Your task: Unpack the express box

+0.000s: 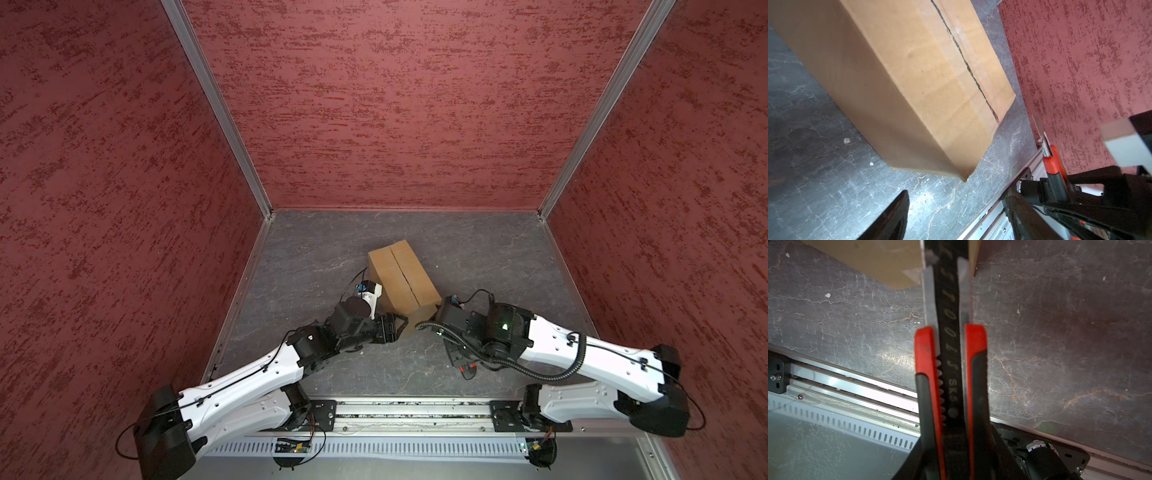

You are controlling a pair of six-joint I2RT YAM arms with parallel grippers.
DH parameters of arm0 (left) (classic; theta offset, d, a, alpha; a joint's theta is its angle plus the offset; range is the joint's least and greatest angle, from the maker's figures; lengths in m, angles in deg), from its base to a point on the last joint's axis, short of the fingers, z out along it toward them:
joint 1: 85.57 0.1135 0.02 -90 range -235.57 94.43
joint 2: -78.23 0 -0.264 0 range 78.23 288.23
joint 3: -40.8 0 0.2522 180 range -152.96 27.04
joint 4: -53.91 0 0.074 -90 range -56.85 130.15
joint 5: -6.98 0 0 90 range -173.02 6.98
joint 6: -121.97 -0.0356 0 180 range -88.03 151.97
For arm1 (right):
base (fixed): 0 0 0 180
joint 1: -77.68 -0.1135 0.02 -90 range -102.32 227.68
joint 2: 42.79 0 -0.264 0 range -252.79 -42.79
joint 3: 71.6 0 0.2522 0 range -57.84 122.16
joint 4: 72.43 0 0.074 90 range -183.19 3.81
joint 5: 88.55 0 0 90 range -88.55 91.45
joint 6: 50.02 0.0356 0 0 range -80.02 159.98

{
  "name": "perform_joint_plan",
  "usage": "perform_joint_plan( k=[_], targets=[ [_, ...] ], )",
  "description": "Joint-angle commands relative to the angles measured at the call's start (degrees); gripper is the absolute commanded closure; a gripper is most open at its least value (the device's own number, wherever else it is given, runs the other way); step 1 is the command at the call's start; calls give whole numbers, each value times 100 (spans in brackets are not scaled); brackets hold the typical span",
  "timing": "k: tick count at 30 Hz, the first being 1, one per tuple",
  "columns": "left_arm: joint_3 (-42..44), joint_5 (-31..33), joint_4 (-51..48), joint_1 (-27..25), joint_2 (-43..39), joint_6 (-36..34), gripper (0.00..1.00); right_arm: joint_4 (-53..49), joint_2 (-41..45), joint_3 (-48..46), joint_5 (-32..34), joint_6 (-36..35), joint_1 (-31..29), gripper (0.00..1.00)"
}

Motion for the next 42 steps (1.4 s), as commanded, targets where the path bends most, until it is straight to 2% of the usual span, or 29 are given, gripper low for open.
perform_joint_plan(
  k=[1,6,16,24,42],
  targets=[
    [-196,53,-51,118,-107,-152,19,185,-39,-68,-67,-29,25,95],
    [-252,8,53,210,-81,-226,10,242,-70,-121,-106,-51,43,95],
    [-332,1,206,488,10,-392,0,405,-69,-305,-215,-174,242,95],
    [-314,-106,319,745,127,-481,0,473,-92,-290,-271,-312,393,95],
    [-388,-266,609,950,524,-553,0,510,-113,-322,-338,-398,490,95]
  ],
)
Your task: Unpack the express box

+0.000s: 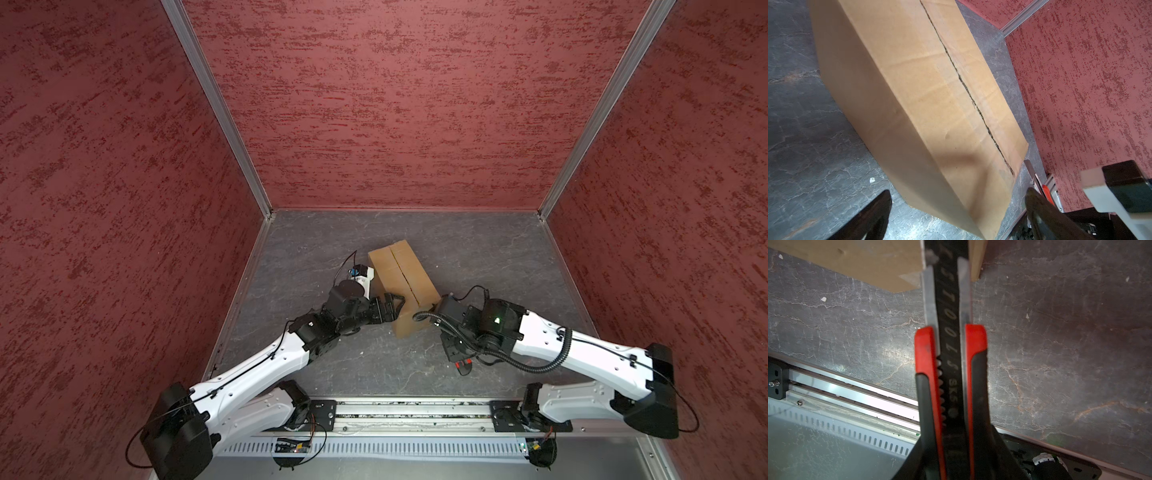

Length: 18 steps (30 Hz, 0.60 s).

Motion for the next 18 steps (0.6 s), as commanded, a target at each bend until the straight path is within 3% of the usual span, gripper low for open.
perform_joint_plan(
  k=[1,18],
  targets=[
    [-163,-66,162,35,18,-140,0,56,5,-44,-37,-14,43,95],
    [-106,-127,272,43,98,-117,0,43,-47,-17,-55,-64,107,95]
  ],
)
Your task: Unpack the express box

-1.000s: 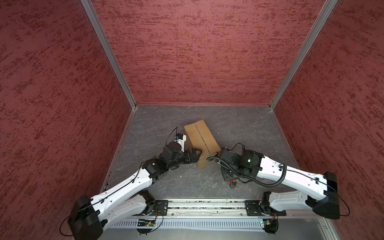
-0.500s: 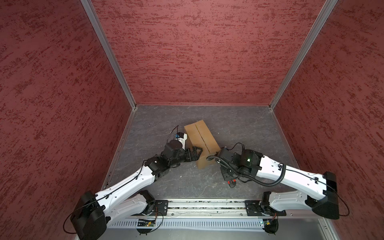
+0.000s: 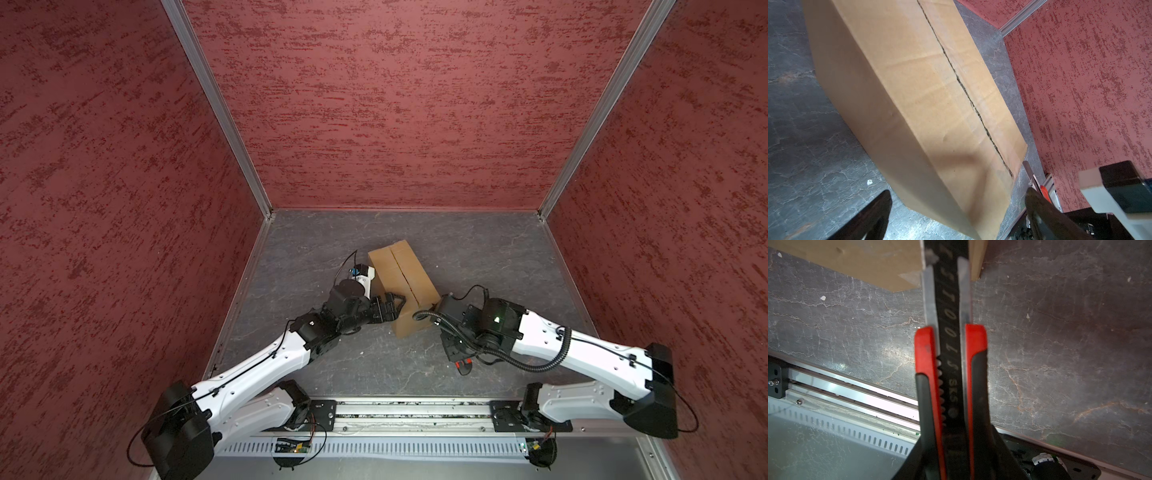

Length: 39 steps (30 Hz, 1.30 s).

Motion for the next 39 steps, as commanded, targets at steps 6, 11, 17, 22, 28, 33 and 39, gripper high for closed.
perform_joint_plan(
  k=[6,11,17,22,28,33,39],
  targets=[
    [-91,-96,244,28,76,-103,0,47,-49,-6,-35,-34,80,95],
    [-72,-132,293,28,137,-97,0,37,-48,20,-22,-33,95,95],
    [-43,-165,363,29,215,-79,0,13,-54,55,-18,-42,102,95],
    [-11,-207,412,28,260,-64,0,9,-69,90,-8,-60,107,95],
    [23,-234,462,23,296,-57,0,3,-100,130,0,-84,123,95],
    [61,-264,505,19,322,-36,0,-8,-145,170,2,-113,133,95],
    [127,-302,561,1,355,-9,0,-24,-192,248,22,-141,142,95]
  ],
)
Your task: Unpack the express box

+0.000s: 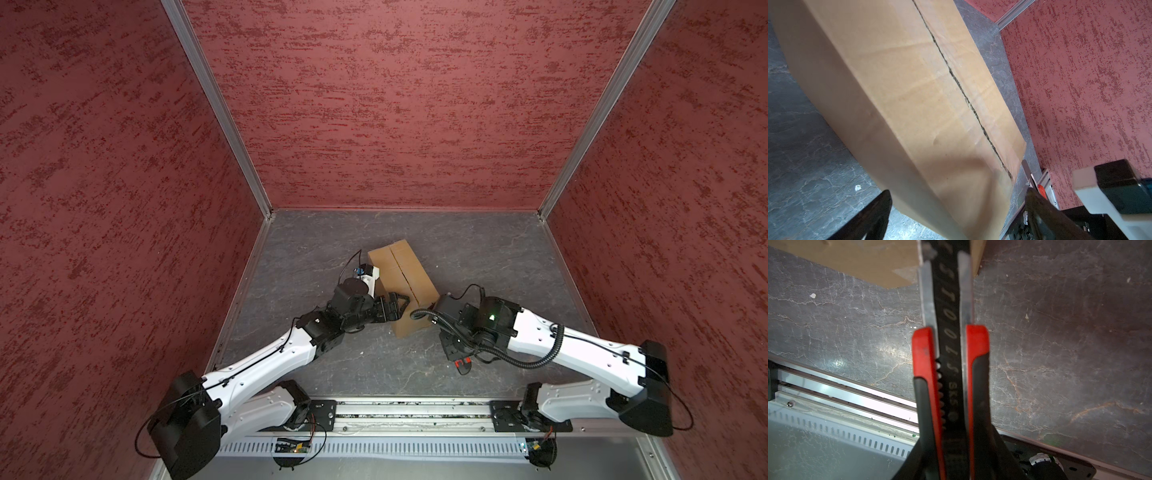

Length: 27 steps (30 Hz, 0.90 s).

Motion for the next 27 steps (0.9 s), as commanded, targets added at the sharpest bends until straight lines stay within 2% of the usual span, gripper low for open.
perform_joint_plan(
  k=[1,27],
  targets=[
    [124,-73,220,1,23,-7,0,-23,-35,218,27,-43,70,95],
    [212,-111,436,-34,260,48,0,-106,-27,297,27,-43,105,95]
  ],
)
